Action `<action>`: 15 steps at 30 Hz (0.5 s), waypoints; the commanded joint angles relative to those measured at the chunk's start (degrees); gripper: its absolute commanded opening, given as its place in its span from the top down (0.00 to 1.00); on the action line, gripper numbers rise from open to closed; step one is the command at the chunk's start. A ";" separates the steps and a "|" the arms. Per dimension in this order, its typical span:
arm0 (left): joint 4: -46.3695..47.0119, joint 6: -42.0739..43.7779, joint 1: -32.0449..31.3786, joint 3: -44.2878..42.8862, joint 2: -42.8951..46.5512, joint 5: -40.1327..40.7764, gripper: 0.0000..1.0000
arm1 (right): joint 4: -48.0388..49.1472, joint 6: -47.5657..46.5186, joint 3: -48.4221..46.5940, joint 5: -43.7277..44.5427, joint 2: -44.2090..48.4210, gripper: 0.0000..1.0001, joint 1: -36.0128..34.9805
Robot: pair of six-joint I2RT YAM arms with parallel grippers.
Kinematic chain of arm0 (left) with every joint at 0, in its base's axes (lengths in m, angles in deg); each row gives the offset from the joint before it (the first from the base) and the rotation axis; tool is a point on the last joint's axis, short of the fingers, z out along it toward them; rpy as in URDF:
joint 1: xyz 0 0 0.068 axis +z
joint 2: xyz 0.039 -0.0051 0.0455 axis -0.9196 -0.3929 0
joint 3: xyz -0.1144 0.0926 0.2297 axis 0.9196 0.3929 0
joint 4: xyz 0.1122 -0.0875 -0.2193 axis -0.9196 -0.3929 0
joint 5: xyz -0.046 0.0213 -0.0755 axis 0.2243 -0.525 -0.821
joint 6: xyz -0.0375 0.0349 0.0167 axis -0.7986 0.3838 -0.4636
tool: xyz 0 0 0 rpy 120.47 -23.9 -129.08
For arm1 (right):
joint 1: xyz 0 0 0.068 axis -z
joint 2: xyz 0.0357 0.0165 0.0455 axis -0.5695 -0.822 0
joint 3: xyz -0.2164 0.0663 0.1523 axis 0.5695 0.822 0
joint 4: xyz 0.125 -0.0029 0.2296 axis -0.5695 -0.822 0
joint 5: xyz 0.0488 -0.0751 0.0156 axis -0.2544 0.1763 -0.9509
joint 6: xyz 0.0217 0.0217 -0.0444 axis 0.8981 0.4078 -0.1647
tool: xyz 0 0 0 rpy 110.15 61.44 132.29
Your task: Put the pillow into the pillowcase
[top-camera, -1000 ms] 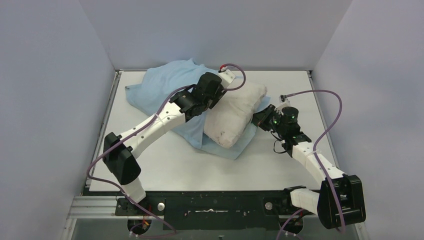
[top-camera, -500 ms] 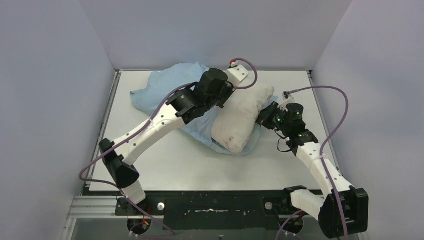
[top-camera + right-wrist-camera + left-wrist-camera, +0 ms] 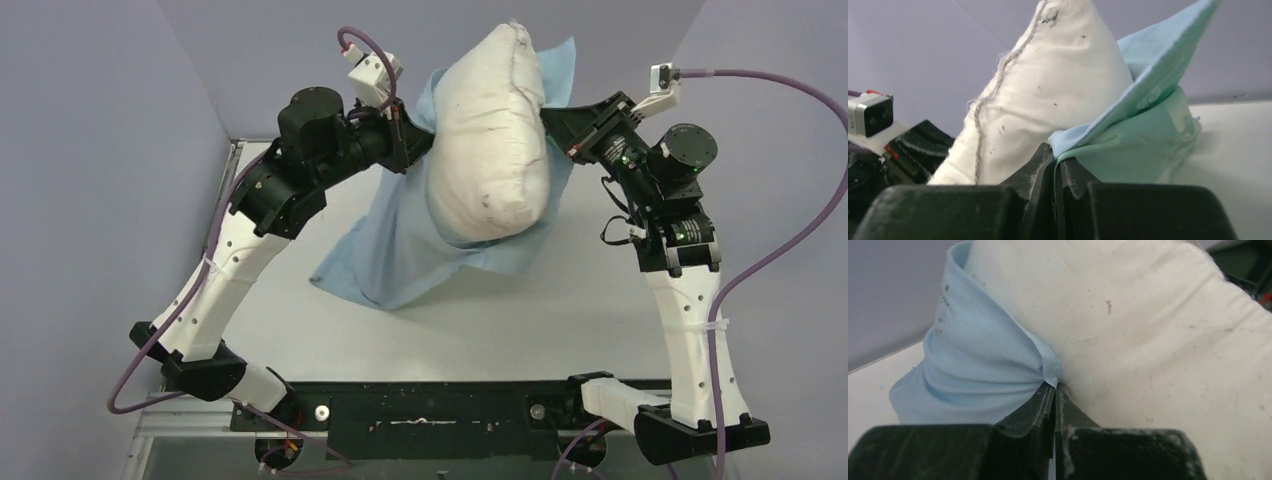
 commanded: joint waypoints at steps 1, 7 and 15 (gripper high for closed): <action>2.57 -6.01 -3.74 -8.66 2.18 -4.91 1.00 | 8.83 8.76 -2.33 -4.81 -0.29 1.00 -3.77; -13.94 -13.57 2.89 -36.13 -11.22 -8.95 1.00 | 0.51 -3.22 -11.71 19.26 1.58 1.00 -13.34; -7.75 -16.13 2.66 -36.93 -8.82 -4.84 1.00 | -0.56 2.01 -31.81 11.65 -10.80 1.00 -15.88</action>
